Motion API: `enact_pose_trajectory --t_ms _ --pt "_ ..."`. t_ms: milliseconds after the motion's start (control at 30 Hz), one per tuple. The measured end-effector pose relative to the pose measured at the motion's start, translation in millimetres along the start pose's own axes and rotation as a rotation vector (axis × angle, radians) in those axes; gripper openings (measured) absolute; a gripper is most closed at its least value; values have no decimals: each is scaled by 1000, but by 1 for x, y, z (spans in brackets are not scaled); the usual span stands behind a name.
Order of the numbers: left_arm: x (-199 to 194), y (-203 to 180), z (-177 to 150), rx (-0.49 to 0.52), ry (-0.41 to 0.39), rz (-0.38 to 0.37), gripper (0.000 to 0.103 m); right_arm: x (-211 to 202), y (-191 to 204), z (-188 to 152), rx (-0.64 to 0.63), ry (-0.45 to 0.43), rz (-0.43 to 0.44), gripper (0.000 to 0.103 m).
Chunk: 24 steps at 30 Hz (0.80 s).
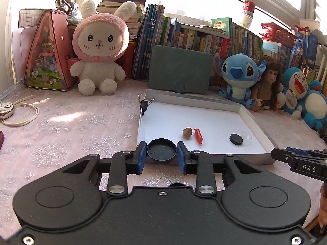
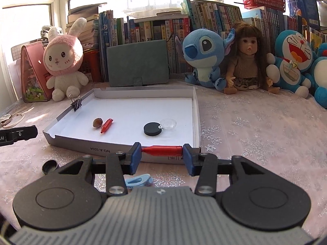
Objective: Organize rigid objects
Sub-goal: 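Carry the black lid and red marker into the white tray with both tools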
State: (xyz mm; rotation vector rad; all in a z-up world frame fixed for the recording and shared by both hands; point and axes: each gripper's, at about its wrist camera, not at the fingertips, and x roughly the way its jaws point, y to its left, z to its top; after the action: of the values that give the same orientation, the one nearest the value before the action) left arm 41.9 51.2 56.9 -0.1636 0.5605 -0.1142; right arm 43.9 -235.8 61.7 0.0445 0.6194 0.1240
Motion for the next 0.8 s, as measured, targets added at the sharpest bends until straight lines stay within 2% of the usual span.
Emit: enact_pose_trajectory --t_ms 133,367,600,800 --pt "16 -2 36 -27 19 -70 30 12 -8 30 25 13 13 50" --pt "74 -22 72 28 104 -68 30 61 -19 80 80 134 33 50" --pt "135 -30 71 49 219 -4 30 112 -17 94 75 259 7 50" --pt "160 -27 62 42 271 22 30 138 -15 87 62 312 -10 50"
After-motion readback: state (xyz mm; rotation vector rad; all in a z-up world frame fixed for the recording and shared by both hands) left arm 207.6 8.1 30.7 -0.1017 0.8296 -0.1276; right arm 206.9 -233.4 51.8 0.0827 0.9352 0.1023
